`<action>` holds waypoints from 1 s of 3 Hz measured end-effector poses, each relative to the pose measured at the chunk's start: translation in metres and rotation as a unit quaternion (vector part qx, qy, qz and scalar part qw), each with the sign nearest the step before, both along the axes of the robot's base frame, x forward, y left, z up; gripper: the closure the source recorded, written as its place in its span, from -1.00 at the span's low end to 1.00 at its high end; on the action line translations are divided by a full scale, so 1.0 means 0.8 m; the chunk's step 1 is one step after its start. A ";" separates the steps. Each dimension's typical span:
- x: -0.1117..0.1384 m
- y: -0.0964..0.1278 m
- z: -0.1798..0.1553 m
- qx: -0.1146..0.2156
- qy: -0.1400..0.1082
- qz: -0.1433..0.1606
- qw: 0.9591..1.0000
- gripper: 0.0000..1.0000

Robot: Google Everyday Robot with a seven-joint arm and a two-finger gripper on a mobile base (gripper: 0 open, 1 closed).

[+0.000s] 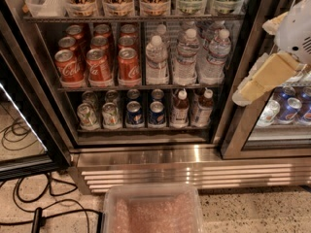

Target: Pick green can from top shelf of fridge

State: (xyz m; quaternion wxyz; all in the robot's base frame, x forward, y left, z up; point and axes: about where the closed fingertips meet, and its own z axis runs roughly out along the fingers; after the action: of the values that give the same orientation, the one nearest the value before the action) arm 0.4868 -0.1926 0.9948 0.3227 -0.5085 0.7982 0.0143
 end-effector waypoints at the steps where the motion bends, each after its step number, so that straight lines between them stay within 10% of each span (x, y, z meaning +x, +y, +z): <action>1: 0.000 0.000 0.000 0.000 0.000 0.000 1.000 -1.00; 3: 0.032 0.017 0.029 0.062 -0.089 -0.057 0.993 -1.00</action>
Offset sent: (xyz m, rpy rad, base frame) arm 0.0429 0.0149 0.0298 0.1780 -0.2218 -0.1341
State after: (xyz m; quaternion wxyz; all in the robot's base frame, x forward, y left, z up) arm 0.5126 -0.1788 1.0182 0.4232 -0.4410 0.7915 0.0000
